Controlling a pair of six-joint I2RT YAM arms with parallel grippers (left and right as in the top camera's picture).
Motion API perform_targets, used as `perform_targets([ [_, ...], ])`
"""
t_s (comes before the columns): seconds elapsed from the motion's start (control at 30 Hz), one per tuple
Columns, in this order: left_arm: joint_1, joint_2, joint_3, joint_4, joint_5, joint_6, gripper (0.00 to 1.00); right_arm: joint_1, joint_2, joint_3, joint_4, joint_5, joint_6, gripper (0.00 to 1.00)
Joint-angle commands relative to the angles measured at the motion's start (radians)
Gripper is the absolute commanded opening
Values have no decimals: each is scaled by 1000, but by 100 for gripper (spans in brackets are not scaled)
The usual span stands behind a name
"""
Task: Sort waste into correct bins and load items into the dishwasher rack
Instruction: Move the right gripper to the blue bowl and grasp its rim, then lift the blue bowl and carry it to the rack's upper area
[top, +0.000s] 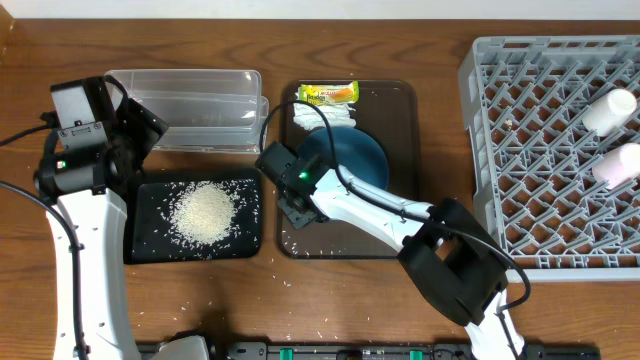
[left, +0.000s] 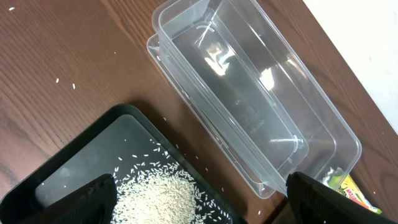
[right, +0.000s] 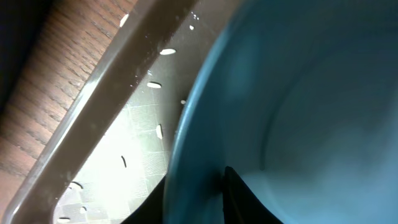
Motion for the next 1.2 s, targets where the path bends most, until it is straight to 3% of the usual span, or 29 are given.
perform_targets([
  [0.0, 5, 8, -3, -2, -6, -5, 90, 3, -14, 45, -3, 10, 12, 17],
  [0.13, 5, 8, -3, -2, -6, -5, 90, 3, -23, 84, -23, 10, 12, 1],
  [0.47, 5, 8, -3, -2, -6, -5, 90, 1, -35, 179, -116, -1, 12, 1],
  [0.63, 5, 8, -3, -2, -5, -5, 90, -40, -37, 335, -259, 35, 12, 1],
  [0.97, 5, 8, -3, -2, -5, -5, 90, -296, -172, 597, -402, 62, 0, 1],
  [1.17, 5, 8, -3, -2, -6, -5, 90, -546, -266, 596, -416, -186, -106, 1],
])
